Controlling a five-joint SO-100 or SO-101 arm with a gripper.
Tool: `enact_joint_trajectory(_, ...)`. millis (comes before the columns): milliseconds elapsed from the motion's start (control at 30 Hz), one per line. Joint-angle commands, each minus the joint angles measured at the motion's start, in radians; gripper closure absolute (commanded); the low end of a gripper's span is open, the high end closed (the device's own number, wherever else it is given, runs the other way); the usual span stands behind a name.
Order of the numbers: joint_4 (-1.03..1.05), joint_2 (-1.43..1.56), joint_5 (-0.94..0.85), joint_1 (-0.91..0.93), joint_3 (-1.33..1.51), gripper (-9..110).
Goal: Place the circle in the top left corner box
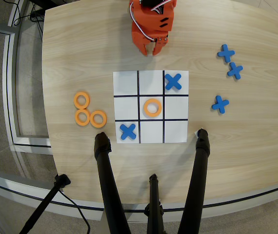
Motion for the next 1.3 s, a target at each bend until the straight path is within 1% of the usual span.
enact_joint_trajectory(0,-0.051,-0.109,-0.008,0.029,-0.112,89)
enact_joint_trajectory(200,-0.252,-0.520,0.006,0.120,-0.360,88)
enact_joint_trajectory(433,-0.495,-1.049,0.103,0.199,-0.712,88)
enact_joint_trajectory(500,-0.532,-1.189,0.133,0.219,-0.821,88)
enact_joint_trajectory(633,-0.540,-1.419,0.153,0.255,-1.022,88)
enact_joint_trajectory(967,-0.647,-1.810,0.156,0.344,-1.322,88)
enact_joint_trajectory(1100,-0.643,-1.902,0.160,0.370,-1.430,88)
enact_joint_trajectory(1267,-0.643,-1.959,0.160,0.385,-1.479,88)
